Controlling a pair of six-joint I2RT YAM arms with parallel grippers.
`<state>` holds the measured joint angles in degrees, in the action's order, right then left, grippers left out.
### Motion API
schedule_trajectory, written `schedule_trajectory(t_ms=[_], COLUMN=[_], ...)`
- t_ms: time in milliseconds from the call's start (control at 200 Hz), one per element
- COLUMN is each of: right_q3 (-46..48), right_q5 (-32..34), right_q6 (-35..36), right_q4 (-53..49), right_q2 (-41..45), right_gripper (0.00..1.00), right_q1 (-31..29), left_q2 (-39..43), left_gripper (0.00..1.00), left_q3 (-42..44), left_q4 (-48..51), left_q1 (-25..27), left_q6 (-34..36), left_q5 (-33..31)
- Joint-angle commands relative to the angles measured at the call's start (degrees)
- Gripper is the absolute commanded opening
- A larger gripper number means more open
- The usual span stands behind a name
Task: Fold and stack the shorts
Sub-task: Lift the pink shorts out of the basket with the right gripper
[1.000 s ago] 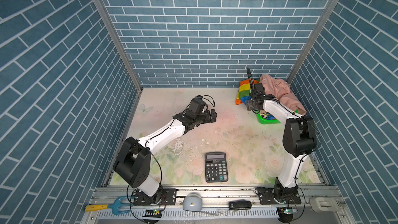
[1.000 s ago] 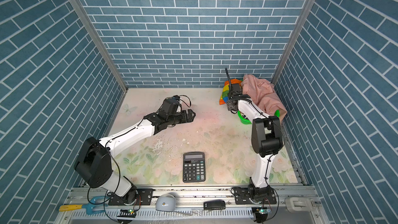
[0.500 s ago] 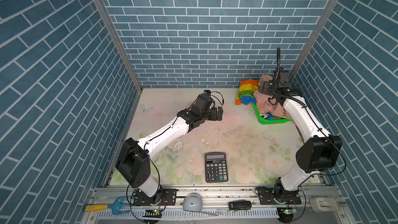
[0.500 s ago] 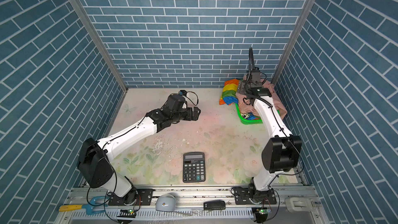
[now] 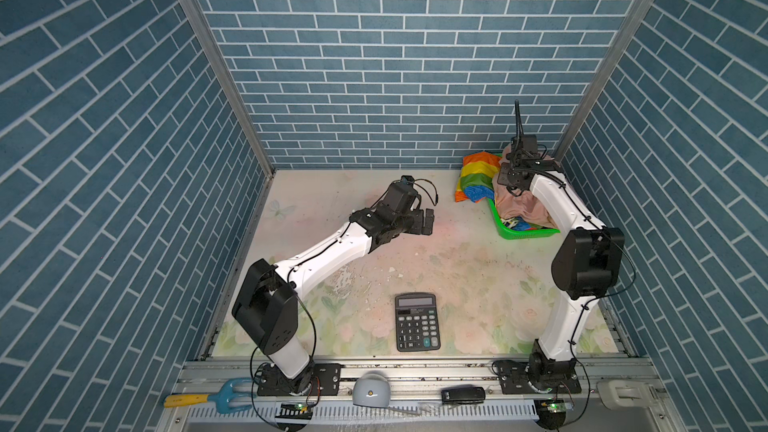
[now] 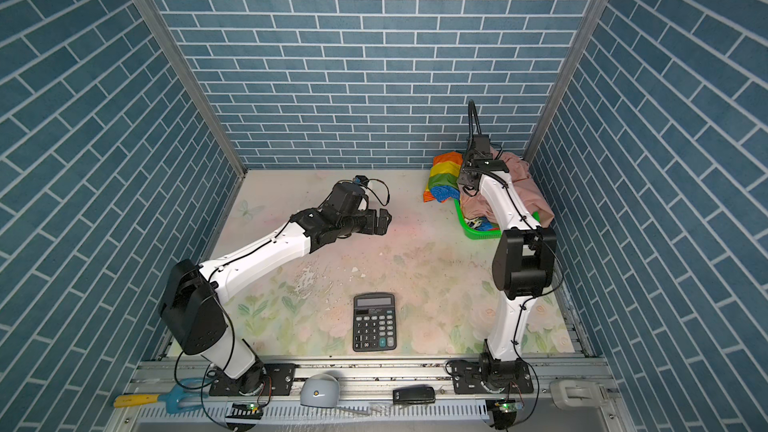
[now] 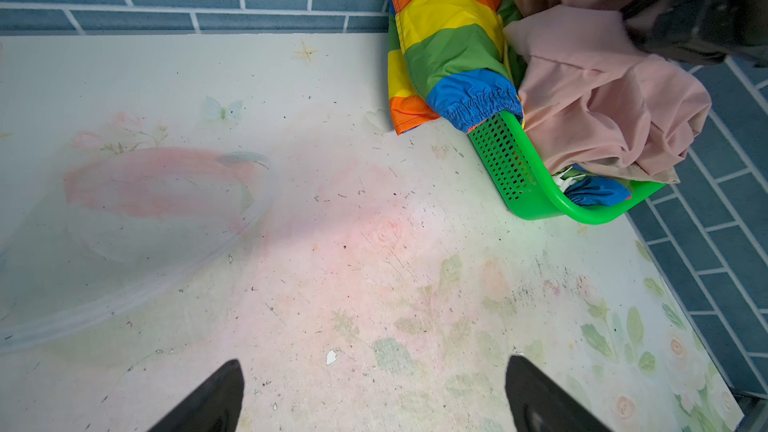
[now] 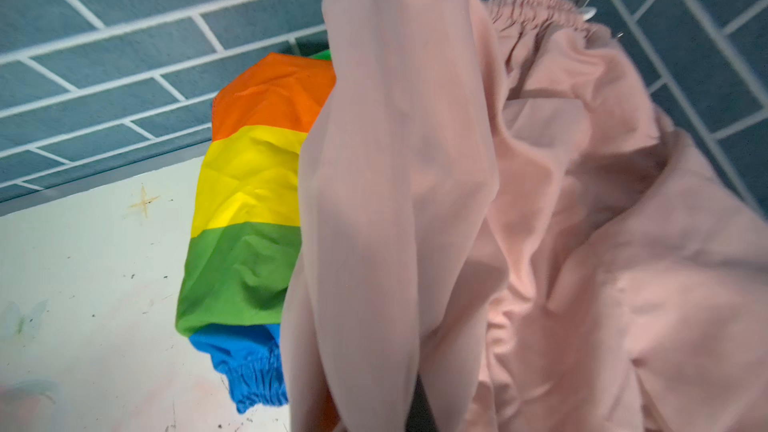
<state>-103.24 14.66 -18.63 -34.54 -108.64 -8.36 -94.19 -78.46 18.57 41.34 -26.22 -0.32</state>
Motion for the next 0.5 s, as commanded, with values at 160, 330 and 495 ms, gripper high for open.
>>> schedule_trajectory(t_ms=[160, 330, 495], right_q3=[-1.13, -9.67, -18.38], right_q5=[-4.92, -12.97, -27.48], right_q6=[-2.90, 1.82, 9.12], right_q4=[7.12, 11.03, 14.80], right_q2=[17.26, 16.03, 10.99], right_gripper=[0.00, 0.00, 0.00], right_q1=[-0.61, -12.49, -25.60], left_q2=[1.88, 4.74, 10.15], left_gripper=[1.00, 1.00, 1.00], left_q3=[-3.54, -2.44, 3.66], left_q4=[1.80, 1.46, -0.25], left_q1=[0.23, -0.92, -5.41], left_q6=[1.61, 0.45, -3.86], left_q5=[-1.16, -2.61, 0.92])
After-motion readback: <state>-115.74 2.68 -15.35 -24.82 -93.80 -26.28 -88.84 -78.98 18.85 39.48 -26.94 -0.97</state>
